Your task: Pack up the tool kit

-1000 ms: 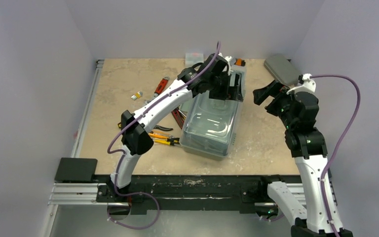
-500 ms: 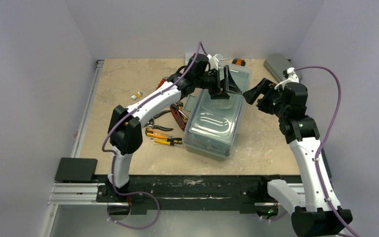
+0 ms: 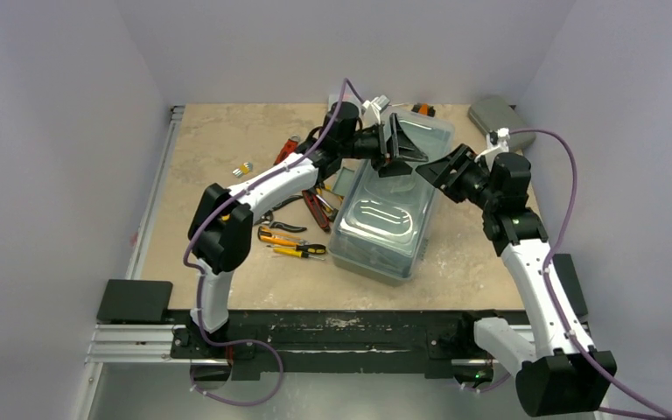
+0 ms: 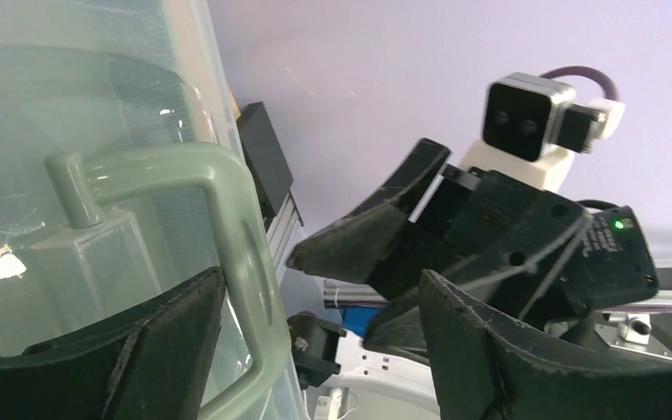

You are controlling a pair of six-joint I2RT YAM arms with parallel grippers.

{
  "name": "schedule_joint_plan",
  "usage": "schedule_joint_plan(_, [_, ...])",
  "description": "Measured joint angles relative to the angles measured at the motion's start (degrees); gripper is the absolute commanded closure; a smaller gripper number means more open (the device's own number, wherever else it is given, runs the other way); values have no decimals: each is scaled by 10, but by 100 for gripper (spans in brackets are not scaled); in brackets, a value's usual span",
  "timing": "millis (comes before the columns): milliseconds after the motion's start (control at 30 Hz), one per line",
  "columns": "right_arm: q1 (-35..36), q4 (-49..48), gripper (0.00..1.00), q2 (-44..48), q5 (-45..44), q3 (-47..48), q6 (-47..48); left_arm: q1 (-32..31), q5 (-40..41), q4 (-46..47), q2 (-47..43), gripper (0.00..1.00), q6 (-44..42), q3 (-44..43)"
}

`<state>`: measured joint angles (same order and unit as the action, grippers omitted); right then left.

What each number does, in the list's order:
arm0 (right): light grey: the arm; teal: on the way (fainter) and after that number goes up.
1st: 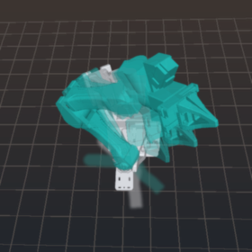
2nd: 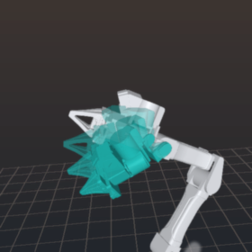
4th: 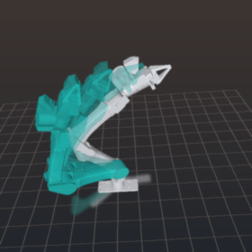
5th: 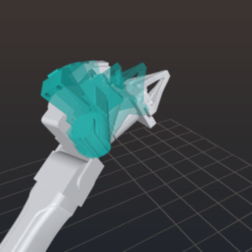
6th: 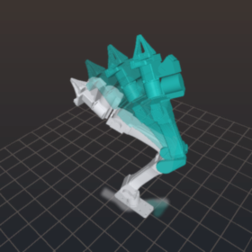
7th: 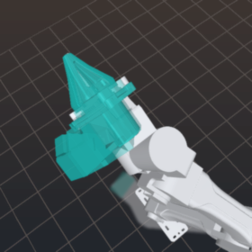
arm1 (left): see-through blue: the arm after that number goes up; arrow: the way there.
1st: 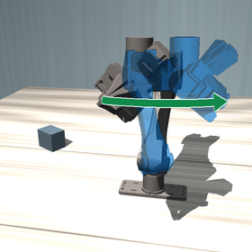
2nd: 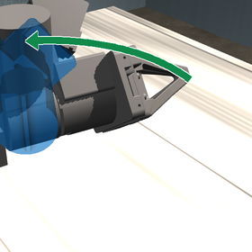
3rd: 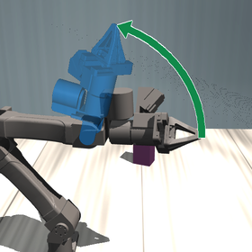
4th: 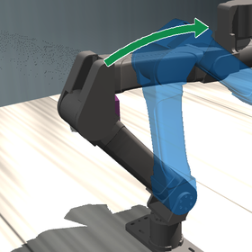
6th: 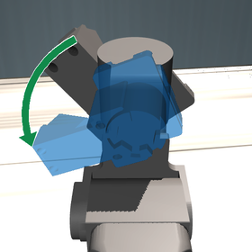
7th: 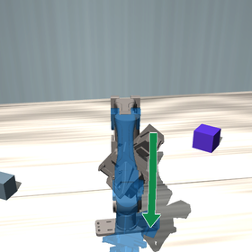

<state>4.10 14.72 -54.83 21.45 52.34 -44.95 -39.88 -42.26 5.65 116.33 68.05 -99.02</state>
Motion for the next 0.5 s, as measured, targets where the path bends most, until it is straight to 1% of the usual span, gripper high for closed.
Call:
schedule_joint_plan(233, [0, -47, 51, -22, 21, -31, -35, 2, -3, 38, -11, 22, 19, 29])
schedule_joint_plan(400, [0, -86, 56, -45, 35, -32, -50, 2, -4, 38, -19, 22, 18, 38])
schedule_joint_plan(500, [3, -104, 62, -71, 43, -32, -56, 1, -4, 32, -21, 22, 18, 38])
